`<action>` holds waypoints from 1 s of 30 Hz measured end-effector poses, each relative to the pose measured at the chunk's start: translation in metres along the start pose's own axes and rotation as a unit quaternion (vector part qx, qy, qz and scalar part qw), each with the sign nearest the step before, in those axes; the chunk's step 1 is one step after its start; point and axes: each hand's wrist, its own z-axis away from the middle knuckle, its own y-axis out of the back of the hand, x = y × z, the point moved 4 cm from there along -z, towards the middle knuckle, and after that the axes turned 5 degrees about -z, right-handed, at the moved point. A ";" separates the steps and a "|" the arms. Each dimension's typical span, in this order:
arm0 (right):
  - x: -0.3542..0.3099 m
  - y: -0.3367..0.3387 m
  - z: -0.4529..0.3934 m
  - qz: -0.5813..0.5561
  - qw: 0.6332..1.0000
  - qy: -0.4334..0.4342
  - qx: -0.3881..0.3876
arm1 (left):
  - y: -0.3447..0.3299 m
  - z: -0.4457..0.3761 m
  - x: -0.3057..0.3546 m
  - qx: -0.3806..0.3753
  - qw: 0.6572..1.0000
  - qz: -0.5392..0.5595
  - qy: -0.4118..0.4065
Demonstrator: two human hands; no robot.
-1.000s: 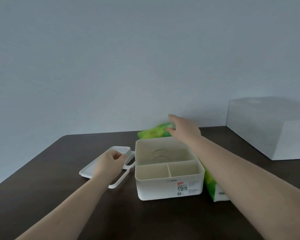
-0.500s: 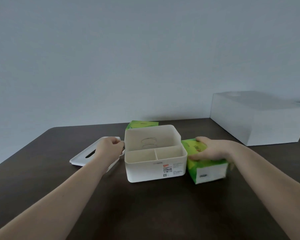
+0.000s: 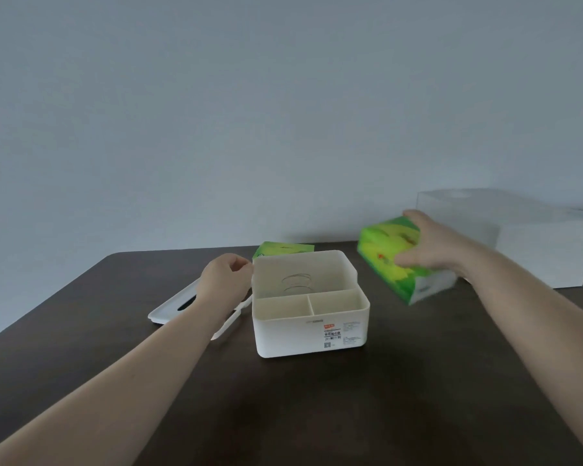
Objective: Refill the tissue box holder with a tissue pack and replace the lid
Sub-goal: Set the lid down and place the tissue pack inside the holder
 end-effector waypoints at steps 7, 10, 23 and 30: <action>-0.099 -0.046 -0.005 0.129 0.952 0.243 -0.133 | -0.015 -0.013 0.021 -0.047 0.993 0.109 -0.021; -0.111 -0.074 -0.014 0.185 0.933 0.257 -0.170 | -0.019 -0.017 0.019 -0.058 0.993 0.097 -0.037; -0.081 -0.105 -0.033 0.112 0.932 0.253 -0.234 | -0.029 -0.026 0.003 -0.034 0.998 -0.043 -0.026; -0.079 -0.112 -0.030 0.137 0.932 0.252 -0.220 | -0.035 -0.022 0.005 -0.037 0.988 -0.137 -0.063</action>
